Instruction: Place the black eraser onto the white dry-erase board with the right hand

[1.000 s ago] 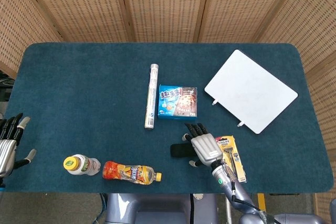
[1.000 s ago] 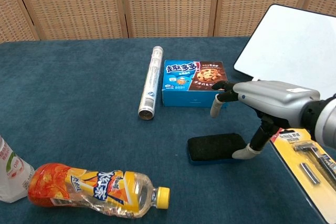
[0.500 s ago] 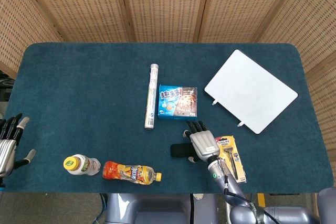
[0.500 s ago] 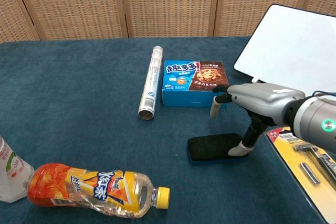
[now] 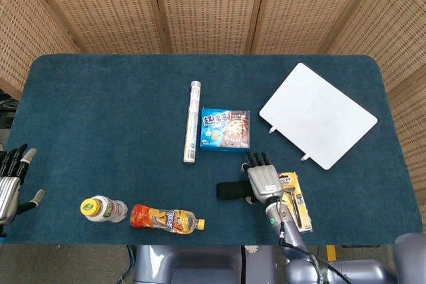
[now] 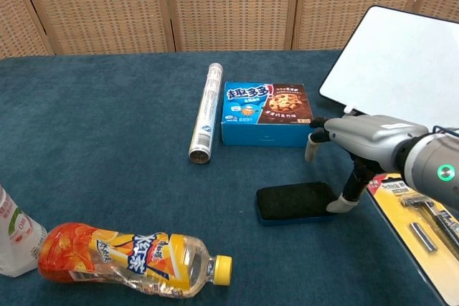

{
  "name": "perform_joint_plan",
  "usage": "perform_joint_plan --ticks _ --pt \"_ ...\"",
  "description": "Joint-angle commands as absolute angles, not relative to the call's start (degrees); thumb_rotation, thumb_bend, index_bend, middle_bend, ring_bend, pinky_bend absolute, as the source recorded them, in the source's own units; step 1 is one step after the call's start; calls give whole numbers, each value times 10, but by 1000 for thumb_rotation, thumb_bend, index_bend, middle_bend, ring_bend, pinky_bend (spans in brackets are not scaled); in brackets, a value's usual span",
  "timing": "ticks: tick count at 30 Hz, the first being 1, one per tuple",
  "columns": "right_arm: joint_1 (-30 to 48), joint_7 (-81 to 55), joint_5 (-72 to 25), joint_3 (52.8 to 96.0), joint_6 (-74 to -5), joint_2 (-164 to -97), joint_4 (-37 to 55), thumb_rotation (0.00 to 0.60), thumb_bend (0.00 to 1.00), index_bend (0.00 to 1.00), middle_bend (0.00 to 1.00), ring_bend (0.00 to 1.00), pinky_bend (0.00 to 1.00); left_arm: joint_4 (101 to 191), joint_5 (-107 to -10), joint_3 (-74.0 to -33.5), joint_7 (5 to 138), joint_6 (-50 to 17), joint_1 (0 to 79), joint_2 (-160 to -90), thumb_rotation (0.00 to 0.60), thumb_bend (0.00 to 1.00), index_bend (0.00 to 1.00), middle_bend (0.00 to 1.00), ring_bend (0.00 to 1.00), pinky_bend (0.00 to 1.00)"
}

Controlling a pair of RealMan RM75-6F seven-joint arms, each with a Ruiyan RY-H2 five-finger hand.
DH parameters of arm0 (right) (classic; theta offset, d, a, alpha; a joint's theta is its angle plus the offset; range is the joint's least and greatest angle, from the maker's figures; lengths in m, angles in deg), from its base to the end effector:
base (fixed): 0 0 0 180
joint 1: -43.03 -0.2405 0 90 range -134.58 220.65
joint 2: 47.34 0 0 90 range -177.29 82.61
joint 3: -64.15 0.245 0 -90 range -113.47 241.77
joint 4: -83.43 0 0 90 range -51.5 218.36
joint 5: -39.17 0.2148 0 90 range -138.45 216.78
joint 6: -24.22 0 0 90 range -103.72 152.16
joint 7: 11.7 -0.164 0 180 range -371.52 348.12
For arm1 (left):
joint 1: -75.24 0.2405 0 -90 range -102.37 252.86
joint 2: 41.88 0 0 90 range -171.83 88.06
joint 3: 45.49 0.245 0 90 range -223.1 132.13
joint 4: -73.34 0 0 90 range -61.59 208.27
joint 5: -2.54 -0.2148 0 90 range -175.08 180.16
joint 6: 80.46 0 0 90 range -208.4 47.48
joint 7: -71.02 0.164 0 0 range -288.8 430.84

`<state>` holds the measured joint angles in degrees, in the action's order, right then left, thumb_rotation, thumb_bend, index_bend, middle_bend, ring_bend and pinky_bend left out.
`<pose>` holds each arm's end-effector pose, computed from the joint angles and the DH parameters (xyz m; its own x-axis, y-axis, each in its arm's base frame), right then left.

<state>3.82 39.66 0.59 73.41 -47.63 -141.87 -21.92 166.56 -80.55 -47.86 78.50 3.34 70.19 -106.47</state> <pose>-0.1191 -0.2809 -0.0510 0.4705 -0.4111 0.7807 -0.8812 -0.1737 0.4396 -0.3080 0.1992 0.1440 0.4871 0.0382 0.8725 0.8721 0.0316 -0.4882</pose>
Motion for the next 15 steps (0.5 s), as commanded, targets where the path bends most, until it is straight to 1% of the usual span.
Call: perform_joint_plan --ticks 1,7,15 --pt "36 412 20 736 -505 -1432 -228 600 131 291 0 0 0 1666 -806 -478 785 34 702 -1065 600 299 0 0 0 0" --pt "35 425 37 735 -535 -1445 -238 600 144 291 0 0 0 1666 -805 -478 786 32 702 -1064 600 299 0 0 0 0" --pt "35 420 27 728 -545 -1459 -249 600 154 291 0 0 0 1669 -801 -479 789 30 702 -1063 600 299 0 0 0 0"
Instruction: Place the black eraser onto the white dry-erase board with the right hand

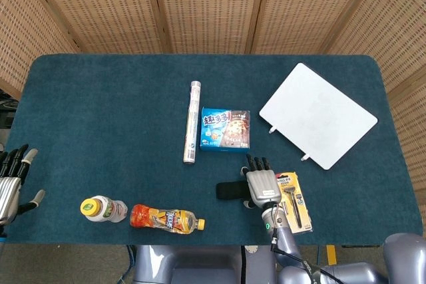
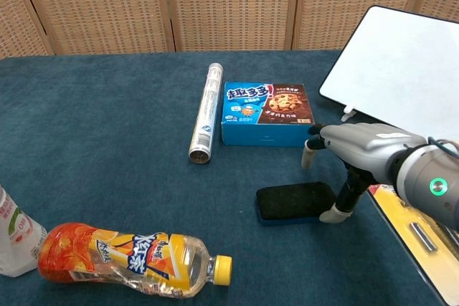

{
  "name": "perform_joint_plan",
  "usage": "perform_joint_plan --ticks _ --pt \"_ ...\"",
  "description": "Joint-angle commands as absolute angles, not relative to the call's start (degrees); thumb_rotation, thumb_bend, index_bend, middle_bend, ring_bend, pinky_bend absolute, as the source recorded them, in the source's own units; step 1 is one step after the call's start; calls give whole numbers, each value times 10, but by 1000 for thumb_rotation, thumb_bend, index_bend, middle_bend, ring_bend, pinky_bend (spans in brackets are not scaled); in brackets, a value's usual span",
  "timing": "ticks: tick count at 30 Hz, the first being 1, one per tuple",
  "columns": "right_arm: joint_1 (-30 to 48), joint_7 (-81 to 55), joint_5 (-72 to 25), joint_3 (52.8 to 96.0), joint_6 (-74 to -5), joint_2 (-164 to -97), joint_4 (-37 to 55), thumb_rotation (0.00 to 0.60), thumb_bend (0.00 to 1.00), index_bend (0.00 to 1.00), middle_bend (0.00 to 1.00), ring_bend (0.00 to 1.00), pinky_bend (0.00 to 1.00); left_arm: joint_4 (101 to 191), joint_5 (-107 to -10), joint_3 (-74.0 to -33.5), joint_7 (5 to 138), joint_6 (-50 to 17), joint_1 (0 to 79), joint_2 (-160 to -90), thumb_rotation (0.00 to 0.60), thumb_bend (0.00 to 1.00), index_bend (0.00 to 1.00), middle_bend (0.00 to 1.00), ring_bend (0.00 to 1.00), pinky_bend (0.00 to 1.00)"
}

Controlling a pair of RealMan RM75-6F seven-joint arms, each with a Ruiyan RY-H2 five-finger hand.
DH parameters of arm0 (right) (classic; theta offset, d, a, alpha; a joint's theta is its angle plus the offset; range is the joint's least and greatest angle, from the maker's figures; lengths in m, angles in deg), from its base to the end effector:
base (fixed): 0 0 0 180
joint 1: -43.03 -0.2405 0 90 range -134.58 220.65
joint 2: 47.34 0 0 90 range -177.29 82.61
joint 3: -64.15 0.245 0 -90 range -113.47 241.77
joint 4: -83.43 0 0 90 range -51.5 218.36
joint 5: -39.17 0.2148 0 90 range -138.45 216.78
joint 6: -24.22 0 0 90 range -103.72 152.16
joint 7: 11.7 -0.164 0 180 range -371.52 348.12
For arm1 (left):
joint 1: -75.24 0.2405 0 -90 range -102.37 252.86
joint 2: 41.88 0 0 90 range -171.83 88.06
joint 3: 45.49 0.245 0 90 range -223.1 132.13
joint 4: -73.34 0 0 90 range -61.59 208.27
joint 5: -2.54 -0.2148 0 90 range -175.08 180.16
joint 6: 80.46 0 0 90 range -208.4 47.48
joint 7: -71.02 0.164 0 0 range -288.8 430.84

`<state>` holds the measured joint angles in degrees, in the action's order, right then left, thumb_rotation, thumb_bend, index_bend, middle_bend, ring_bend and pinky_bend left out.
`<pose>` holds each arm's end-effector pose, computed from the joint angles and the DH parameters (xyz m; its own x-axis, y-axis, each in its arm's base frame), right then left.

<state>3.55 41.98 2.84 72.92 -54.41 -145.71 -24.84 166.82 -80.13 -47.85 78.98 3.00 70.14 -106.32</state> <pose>-0.1064 -0.2640 -0.0566 0.4383 -0.4260 0.7915 -0.8953 -0.1285 0.4266 -0.3086 0.1993 0.1438 0.4917 0.0452 0.8696 0.8691 0.0367 -0.4933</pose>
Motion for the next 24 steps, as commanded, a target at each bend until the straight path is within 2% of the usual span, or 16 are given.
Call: perform_joint_plan --ticks 1,13,24 --pt "34 421 26 728 -545 -1460 -249 600 155 292 0 0 0 1669 -800 -479 789 30 702 -1063 600 300 0 0 0 0" --pt "17 432 30 743 -546 -1477 -242 600 156 291 0 0 0 1672 -790 -480 798 25 701 -1062 600 300 0 0 0 0" --pt "14 434 47 734 -542 -1503 -220 600 156 292 0 0 0 1680 -779 -482 806 18 699 -1058 600 302 0 0 0 0"
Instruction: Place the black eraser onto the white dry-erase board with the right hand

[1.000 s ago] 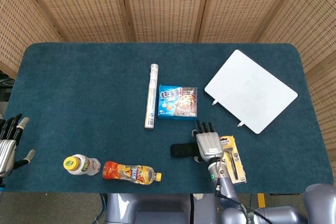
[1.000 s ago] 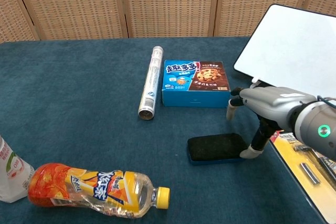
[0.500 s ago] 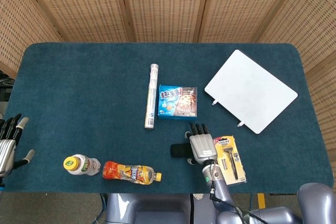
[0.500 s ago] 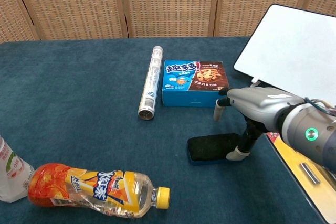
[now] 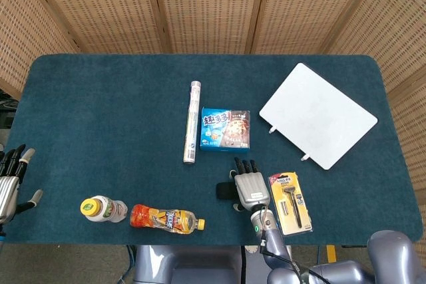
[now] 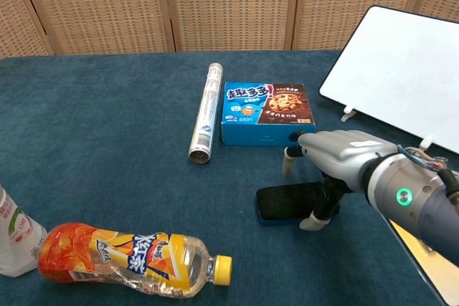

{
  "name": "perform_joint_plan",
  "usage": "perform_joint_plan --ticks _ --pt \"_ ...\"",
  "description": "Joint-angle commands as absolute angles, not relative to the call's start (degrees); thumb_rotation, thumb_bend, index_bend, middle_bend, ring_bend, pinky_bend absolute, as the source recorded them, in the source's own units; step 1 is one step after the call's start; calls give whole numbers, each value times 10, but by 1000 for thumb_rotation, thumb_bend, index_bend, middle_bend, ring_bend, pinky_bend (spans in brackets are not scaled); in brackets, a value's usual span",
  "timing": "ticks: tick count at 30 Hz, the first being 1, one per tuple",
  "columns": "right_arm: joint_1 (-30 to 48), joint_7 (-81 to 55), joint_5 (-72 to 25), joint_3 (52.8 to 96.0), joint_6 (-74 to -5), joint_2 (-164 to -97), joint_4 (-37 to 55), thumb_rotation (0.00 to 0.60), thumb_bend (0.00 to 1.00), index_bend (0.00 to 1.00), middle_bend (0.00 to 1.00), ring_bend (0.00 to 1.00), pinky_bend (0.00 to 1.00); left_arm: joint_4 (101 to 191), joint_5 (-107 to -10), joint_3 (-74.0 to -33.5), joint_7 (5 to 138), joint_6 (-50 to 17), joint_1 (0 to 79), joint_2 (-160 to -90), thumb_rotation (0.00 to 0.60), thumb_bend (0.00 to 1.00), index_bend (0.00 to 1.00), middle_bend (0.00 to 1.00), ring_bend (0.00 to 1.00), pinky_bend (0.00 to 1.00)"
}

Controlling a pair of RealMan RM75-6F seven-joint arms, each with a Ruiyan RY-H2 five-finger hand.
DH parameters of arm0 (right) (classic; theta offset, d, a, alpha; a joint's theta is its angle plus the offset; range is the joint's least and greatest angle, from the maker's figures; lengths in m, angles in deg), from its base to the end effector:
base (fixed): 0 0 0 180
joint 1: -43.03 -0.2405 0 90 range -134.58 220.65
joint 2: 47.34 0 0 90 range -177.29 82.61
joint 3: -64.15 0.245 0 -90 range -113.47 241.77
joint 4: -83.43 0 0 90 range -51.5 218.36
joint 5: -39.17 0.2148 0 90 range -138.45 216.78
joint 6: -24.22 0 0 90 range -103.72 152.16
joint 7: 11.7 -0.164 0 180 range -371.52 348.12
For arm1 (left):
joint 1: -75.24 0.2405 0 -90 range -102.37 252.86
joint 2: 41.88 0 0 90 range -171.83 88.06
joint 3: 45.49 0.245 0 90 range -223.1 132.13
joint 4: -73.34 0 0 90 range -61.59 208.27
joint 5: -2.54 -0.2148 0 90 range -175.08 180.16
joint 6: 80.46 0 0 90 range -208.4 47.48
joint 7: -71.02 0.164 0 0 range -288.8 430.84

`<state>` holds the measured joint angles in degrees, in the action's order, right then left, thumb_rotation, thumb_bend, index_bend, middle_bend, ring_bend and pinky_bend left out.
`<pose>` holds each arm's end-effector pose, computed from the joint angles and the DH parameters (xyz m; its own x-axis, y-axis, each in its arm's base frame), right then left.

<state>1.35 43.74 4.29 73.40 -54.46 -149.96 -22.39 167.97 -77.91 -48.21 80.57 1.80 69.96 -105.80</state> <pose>-0.0907 -0.2612 -0.0751 0.4503 -0.4385 0.7777 -0.8907 -0.1598 0.4256 -0.3111 0.2009 0.1447 0.5001 0.0658 0.8635 0.8612 0.0665 -0.5039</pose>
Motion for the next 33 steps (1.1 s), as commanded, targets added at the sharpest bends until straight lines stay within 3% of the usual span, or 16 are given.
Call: perform_joint_plan --ticks 1,33 --pt "14 433 48 735 -540 -1504 -218 600 156 292 0 0 0 1680 -778 -482 806 17 699 -1058 600 302 0 0 0 0" --pt "4 419 38 736 -515 -1520 -173 600 208 352 0 0 0 1688 -772 -483 812 17 699 -1057 600 302 0 0 0 0"
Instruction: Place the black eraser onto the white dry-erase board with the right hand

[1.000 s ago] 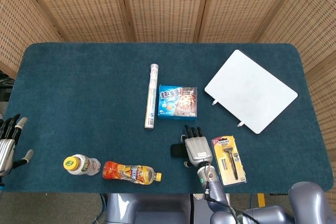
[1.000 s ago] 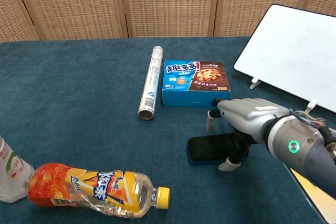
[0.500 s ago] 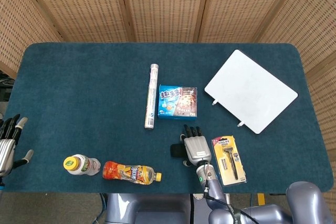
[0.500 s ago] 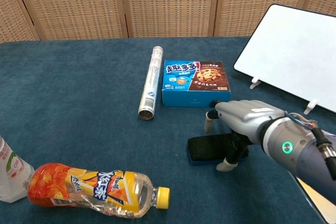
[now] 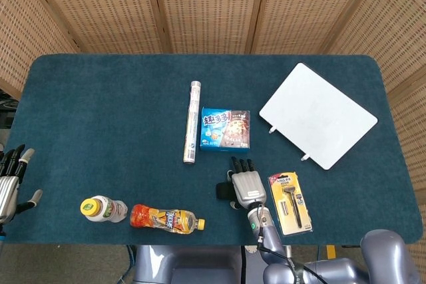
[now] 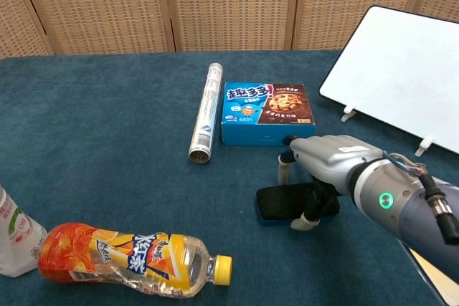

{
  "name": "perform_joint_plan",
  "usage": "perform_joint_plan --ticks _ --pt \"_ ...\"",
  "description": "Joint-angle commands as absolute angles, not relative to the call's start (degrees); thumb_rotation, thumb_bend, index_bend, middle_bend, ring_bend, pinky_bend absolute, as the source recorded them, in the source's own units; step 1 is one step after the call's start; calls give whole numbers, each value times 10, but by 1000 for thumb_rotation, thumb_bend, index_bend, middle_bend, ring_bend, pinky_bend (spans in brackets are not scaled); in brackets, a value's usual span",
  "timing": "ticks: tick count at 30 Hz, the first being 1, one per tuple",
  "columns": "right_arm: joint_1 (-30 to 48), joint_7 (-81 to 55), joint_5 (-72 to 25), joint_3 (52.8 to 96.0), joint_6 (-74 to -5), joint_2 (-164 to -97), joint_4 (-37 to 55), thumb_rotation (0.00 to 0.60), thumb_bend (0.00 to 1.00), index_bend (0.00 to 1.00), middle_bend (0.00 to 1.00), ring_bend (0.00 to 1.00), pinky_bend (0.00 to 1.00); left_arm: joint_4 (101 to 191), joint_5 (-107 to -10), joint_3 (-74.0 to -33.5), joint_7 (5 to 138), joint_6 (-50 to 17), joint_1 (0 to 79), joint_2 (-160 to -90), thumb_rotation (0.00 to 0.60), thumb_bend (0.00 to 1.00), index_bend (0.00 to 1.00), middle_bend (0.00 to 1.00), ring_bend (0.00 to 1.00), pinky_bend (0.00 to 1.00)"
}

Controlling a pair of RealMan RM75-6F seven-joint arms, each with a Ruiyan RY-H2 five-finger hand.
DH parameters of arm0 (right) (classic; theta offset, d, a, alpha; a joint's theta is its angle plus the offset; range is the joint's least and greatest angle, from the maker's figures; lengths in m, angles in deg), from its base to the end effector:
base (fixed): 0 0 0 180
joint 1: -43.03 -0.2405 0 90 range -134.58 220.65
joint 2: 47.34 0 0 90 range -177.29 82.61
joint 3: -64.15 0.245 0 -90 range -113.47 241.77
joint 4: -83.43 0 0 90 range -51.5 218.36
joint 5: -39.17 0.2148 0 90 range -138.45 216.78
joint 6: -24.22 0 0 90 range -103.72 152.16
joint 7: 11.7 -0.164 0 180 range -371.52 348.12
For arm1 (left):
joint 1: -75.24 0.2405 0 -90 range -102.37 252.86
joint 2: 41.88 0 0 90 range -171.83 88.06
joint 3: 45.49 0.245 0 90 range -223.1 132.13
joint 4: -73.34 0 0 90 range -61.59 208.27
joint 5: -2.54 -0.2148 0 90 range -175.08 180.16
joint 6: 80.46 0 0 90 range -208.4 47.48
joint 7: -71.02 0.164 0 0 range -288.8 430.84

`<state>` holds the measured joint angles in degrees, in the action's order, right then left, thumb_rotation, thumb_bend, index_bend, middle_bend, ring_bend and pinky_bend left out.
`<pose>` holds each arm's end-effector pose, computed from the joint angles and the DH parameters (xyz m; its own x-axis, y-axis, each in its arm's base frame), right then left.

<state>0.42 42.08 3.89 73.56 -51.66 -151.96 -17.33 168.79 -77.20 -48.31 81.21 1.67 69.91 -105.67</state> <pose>-0.0922 -0.2689 -0.0891 0.4558 -0.4356 0.7762 -0.8886 -0.1733 0.4246 -0.3100 0.2011 0.1444 0.4976 0.0696 0.8646 0.8616 0.0756 -0.5019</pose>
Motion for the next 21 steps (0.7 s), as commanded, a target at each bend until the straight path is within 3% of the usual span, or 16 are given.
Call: perform_joint_plan --ticks 1,21 --pt "4 419 38 736 -515 -1520 -173 600 208 354 0 0 0 1688 -772 -483 812 17 699 -1057 600 302 0 0 0 0" --pt "5 414 26 733 -514 -1528 -161 600 260 434 0 0 0 1688 -773 -483 811 18 699 -1056 600 302 0 0 0 0"
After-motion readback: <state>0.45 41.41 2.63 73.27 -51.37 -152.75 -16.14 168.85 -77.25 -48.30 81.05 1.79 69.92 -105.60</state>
